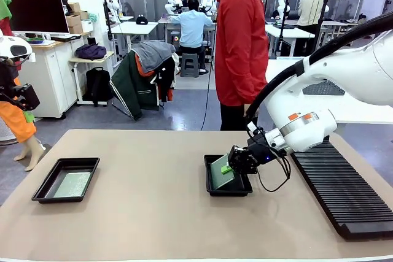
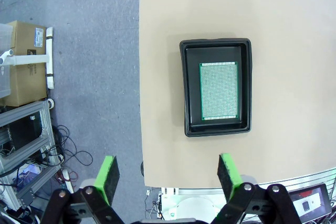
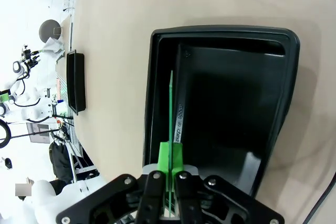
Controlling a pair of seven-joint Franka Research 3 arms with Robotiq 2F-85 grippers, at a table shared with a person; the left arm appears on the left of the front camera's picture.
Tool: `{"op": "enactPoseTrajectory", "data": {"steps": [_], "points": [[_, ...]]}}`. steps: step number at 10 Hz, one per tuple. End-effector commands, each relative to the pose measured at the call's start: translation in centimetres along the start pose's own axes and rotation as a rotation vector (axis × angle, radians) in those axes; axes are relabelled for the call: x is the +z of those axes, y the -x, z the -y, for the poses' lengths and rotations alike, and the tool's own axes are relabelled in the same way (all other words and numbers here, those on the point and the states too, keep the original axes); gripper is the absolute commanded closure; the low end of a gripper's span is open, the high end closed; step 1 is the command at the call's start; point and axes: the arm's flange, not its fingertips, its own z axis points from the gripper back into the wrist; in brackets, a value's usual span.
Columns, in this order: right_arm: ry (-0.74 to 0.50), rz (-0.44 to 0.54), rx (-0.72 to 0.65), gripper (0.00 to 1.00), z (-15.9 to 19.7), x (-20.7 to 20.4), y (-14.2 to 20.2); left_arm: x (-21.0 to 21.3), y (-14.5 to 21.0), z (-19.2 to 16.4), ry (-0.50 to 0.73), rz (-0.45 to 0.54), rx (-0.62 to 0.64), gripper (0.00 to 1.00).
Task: Inspect and transfer BCBs to ESD trays.
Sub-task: Pick up the Blank PCB from the PCB Rack and place it in the right ESD tray.
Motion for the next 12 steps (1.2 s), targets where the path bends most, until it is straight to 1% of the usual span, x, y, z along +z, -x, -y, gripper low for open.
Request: {"op": "enactPoseTrajectory", "data": {"steps": [1, 3, 4, 5, 7, 10, 11, 12], "points": [[-0.001, 0.002, 0.01, 0.97, -0.1, 0.1, 0.1, -0.2, 0.1, -0.1, 0.005, 0.002, -0.003, 0.0], [0.0, 0.0, 0.0, 0.97, 0.0, 0.0, 0.0, -0.2, 0.1, -0.1, 0.005, 0.002, -0.003, 0.0], [0.046, -0.008, -0.033, 0.97, -0.8, 0.4, -0.2, -0.2, 0.1, -0.1, 0.005, 0.002, -0.003, 0.0], [0.074, -0.014, -0.057, 0.95, -1.2, 0.6, -0.3, -0.2, 0.1, -0.1, 0.005, 0.002, -0.003, 0.0], [0.113, -0.007, -0.069, 0.83, -2.2, 0.9, -0.3, -0.2, 0.1, -0.1, 0.005, 0.002, -0.003, 0.0], [0.164, -0.021, -0.063, 0.6, -3.9, 0.8, -0.7, -0.2, 0.1, -0.1, 0.005, 0.002, -0.003, 0.0], [0.197, -0.025, -0.062, 0.53, -4.7, 1.0, -0.8, -0.2, 0.1, -0.1, 0.005, 0.002, -0.003, 0.0], [0.263, -0.028, -0.069, 0.45, -5.8, 1.4, -1.0, -0.2, 0.1, -0.1, 0.005, 0.002, -0.003, 0.0]]}}
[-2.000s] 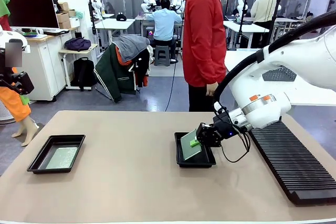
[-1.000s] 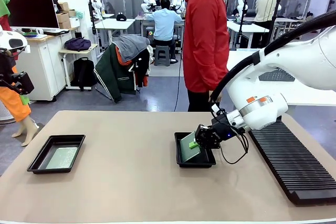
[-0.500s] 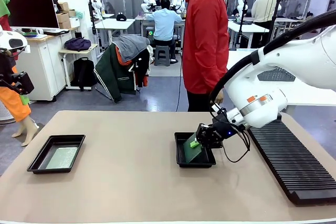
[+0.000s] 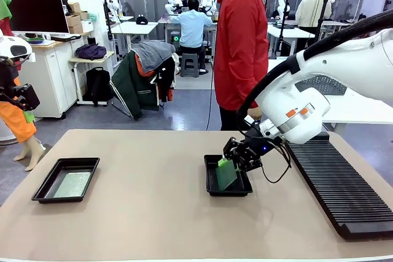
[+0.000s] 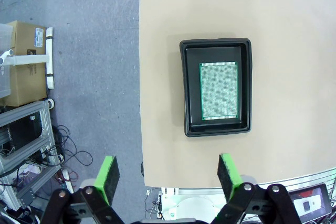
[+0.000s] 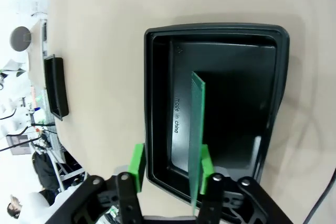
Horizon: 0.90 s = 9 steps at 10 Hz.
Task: Inspect and transfer BCBs to ESD trays.
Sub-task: Pick up the Blank PCB from the PCB Rack and place it in the right ESD tray.
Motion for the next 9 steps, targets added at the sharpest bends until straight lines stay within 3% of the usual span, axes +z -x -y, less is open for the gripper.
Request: {"op": "enactPoseTrajectory", "data": {"steps": [1, 4, 5, 6, 7, 9], "points": [[0.149, 0.004, -0.011, 0.37, -2.9, 1.2, -0.2, -0.2, 0.1, -0.1, 0.005, 0.002, -0.003, 0.0], [0.374, 0.007, -0.02, 0.12, -6.0, 3.1, 0.0, -0.2, 0.1, -0.1, 0.005, 0.002, -0.003, 0.0], [0.451, 0.009, -0.034, 0.22, -6.7, 3.9, 0.0, -0.2, 0.1, -0.1, 0.005, 0.002, -0.003, 0.0], [0.485, 0.012, -0.039, 0.0, -7.3, 4.7, 0.1, -0.2, 0.1, -0.1, 0.005, 0.002, -0.003, 0.0], [0.518, 0.017, -0.05, 0.06, -7.8, 5.5, 0.2, -0.2, 0.1, -0.1, 0.005, 0.002, -0.003, 0.0], [0.552, 0.01, -0.048, 0.0, -8.1, 6.4, 0.3, -0.2, 0.1, -0.1, 0.005, 0.002, -0.003, 0.0]]}}
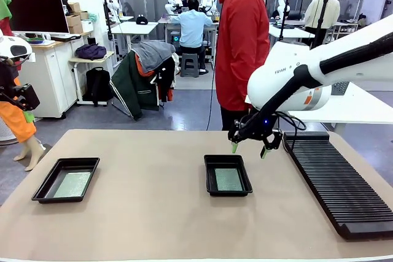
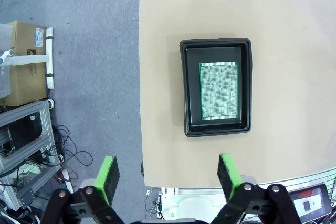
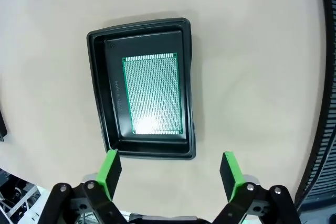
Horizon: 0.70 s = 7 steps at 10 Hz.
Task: Inspect and transfer BCBs to ESD trays.
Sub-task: Pick up the Blank PCB from the PCB Rack and place it in the right ESD tray.
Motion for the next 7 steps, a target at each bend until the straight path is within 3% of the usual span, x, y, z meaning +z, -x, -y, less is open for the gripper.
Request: {"op": "enactPoseTrajectory", "data": {"steps": [1, 7], "points": [[0.037, -0.01, -0.015, 0.0, -0.18, 0.44, -0.3, -0.2, 0.11, -0.15, 0.005, 0.002, -0.003, 0.0], [0.006, -0.013, -0.004, 0.0, 0.14, 0.48, -0.2, -0.2, 0.11, -0.15, 0.005, 0.002, -0.003, 0.0]]}}
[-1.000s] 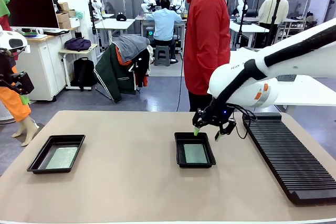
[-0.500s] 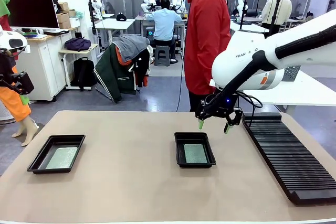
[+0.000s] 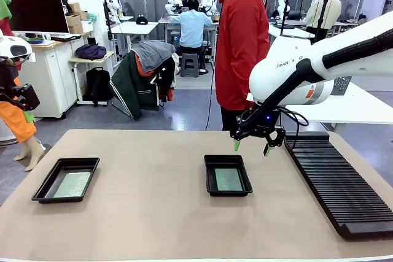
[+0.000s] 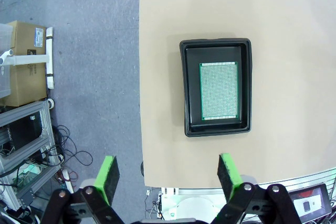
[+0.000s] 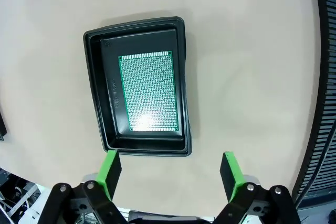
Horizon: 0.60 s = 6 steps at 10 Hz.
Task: Inspect and transfer BCBs to ESD trays.
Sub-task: Pick up the Blank PCB from the PCB Rack and place it in the right ESD tray.
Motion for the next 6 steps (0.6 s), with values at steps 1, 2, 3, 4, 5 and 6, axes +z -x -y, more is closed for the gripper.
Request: {"op": "enactPoseTrajectory", "data": {"steps": [1, 2, 3, 4, 5, 6], "points": [[-0.001, 0.0, 0.003, 0.0, -0.23, 0.05, 0.1, -0.2, 0.11, -0.15, 0.005, 0.002, -0.003, 0.0], [-0.001, 0.0, 0.003, 0.0, -0.23, 0.05, 0.1, -0.2, 0.11, -0.15, 0.005, 0.002, -0.003, 0.0], [-0.001, 0.0, 0.003, 0.0, -0.23, 0.05, 0.1, -0.2, 0.11, -0.15, 0.005, 0.002, -0.003, 0.0], [-0.001, 0.0, 0.003, 0.0, -0.23, 0.05, 0.1, -0.2, 0.11, -0.15, 0.005, 0.002, -0.003, 0.0], [-0.001, 0.0, 0.003, 0.0, -0.23, 0.05, 0.1, -0.2, 0.11, -0.15, 0.005, 0.002, -0.003, 0.0], [-0.001, 0.0, 0.003, 0.0, -0.23, 0.05, 0.1, -0.2, 0.11, -0.15, 0.005, 0.002, -0.003, 0.0]]}}
